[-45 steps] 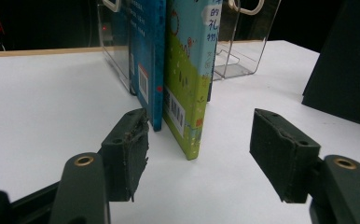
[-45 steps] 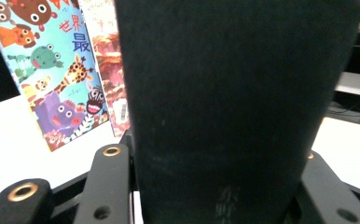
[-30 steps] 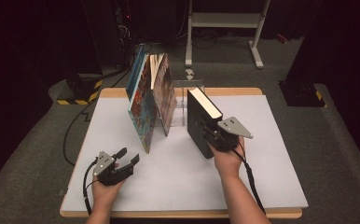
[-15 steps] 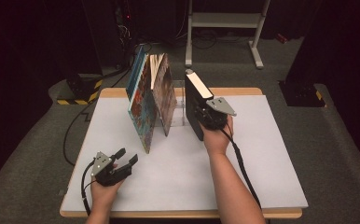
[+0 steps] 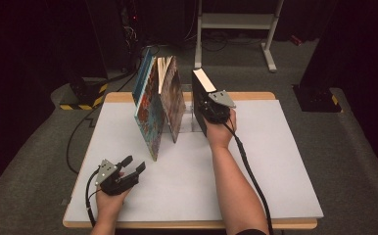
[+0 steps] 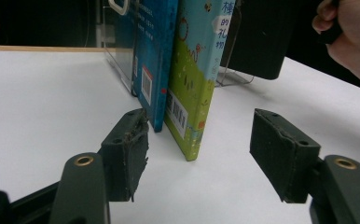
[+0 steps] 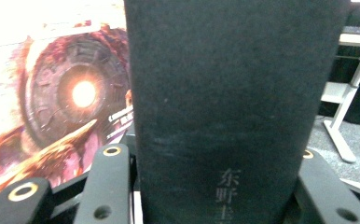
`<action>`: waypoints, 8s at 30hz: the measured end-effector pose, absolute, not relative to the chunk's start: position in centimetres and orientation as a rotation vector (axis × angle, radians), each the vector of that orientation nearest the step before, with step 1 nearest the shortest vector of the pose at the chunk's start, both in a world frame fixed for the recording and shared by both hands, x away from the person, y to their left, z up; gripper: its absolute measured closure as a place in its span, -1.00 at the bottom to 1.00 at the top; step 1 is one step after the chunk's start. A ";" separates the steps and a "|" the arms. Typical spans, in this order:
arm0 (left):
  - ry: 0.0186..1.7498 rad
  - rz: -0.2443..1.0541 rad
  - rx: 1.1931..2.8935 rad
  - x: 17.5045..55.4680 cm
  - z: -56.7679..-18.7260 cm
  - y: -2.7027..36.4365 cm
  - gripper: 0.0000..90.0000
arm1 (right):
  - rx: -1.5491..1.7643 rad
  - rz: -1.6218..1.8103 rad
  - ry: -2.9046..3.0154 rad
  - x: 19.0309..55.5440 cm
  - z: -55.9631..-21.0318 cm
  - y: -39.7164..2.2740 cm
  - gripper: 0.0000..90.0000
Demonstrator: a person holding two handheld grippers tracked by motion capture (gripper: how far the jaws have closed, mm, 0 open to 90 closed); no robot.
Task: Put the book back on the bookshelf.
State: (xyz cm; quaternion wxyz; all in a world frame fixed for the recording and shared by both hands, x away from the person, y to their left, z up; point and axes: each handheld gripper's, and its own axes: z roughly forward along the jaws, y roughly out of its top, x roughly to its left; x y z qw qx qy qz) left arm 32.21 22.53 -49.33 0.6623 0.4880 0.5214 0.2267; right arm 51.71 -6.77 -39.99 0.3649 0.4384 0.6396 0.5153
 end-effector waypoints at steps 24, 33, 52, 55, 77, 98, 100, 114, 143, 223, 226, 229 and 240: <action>1.179 0.517 1.103 32.1 -49.3 22.6 -0.18 | 1.133 1.316 1.618 52.9 -42.6 -6.3 0.16; 1.176 0.517 1.125 32.1 -49.5 22.4 -0.18 | 1.183 1.350 1.658 52.8 -42.2 -6.8 0.04; 1.172 0.512 1.179 32.0 -50.0 21.4 -0.19 | 1.179 1.425 1.788 48.7 -42.5 -10.4 0.01; 1.173 0.515 1.194 32.0 -50.1 21.3 -0.20 | 1.168 1.429 1.793 48.4 -42.6 -10.8 0.03; 1.207 0.529 1.195 32.3 -50.3 21.8 -0.25 | 1.133 1.399 1.831 48.3 -43.5 -11.6 0.11; 1.212 0.525 1.184 32.2 -50.4 22.0 -0.25 | 1.098 1.422 1.834 48.7 -43.2 -11.0 0.24; 1.211 0.526 1.183 32.2 -50.4 22.0 -0.25 | 1.099 1.424 1.830 48.7 -43.2 -10.9 0.25; 1.212 0.529 1.183 32.2 -50.3 22.2 -0.25 | 1.112 1.454 1.818 49.0 -43.4 -9.7 0.29; 1.217 0.522 1.171 32.1 -50.3 22.4 -0.25 | 1.126 1.480 1.810 49.7 -43.3 -7.9 0.28; 1.215 0.561 1.201 32.2 -50.1 22.5 -0.26 | 1.078 1.364 1.896 42.2 -44.8 -13.8 -0.30; 1.219 0.566 1.194 32.2 -50.0 22.5 -0.27 | 1.084 1.357 1.894 41.6 -45.0 -14.6 -0.32; 1.217 0.577 1.194 32.2 -49.8 22.5 -0.28 | 1.107 1.335 1.892 40.3 -45.3 -16.6 -0.35; 1.220 0.609 1.220 32.1 -49.6 22.6 -0.29 | 1.194 1.286 1.826 36.6 -46.4 -23.4 -0.38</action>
